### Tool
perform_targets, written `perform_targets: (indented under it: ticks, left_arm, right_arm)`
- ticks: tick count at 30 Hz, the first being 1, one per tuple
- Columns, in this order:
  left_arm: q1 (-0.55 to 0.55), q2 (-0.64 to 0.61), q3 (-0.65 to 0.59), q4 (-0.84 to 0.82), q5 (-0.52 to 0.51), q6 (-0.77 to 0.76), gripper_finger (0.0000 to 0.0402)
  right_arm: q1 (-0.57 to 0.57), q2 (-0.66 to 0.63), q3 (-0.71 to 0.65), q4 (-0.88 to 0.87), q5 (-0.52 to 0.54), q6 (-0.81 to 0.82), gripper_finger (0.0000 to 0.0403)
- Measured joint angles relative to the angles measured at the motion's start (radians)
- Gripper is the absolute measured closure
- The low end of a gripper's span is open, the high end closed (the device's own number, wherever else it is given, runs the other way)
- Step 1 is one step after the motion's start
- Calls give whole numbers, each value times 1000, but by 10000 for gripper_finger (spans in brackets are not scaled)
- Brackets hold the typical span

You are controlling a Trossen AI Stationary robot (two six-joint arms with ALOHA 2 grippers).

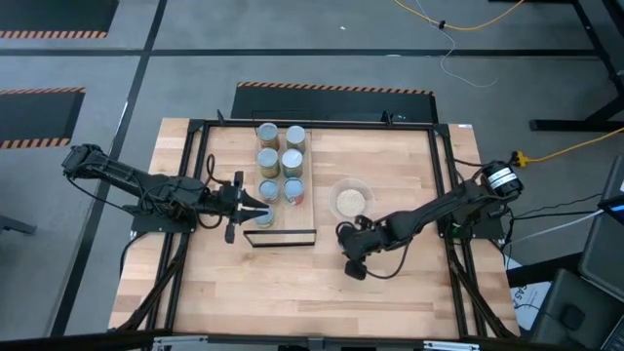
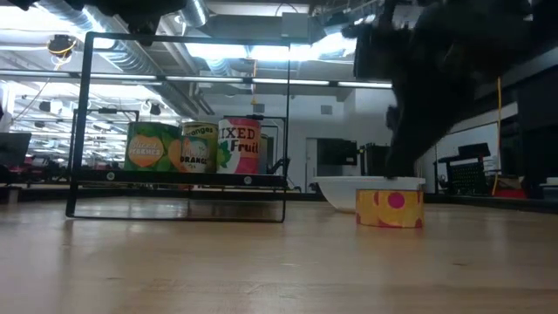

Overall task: Pick and place cans onto a shelf
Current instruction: Put the small canned pineapple on the shelf

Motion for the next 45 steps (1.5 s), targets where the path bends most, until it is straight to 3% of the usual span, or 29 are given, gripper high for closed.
perform_targets:
  ticks: [9, 21, 28, 39, 45]
  left_arm:
    - [0, 0, 0, -14, 0, -1, 337]
    - [0, 0, 0, -15, 0, -3, 337]
    - [0, 0, 0, -16, 0, -3, 337]
    - [0, 0, 0, -16, 0, -3, 337]
    - [0, 0, 0, -16, 0, -3, 337]
  right_arm:
    - [0, -84, 93, -177, -8, -351, 323]
    - [0, -54, 45, -253, -7, -852, 323]
    - [0, -46, 30, -253, 51, -887, 323]
    - [-1, -40, 30, -246, 31, -894, 323]
    - [-4, 28, 29, -214, 28, -941, 323]
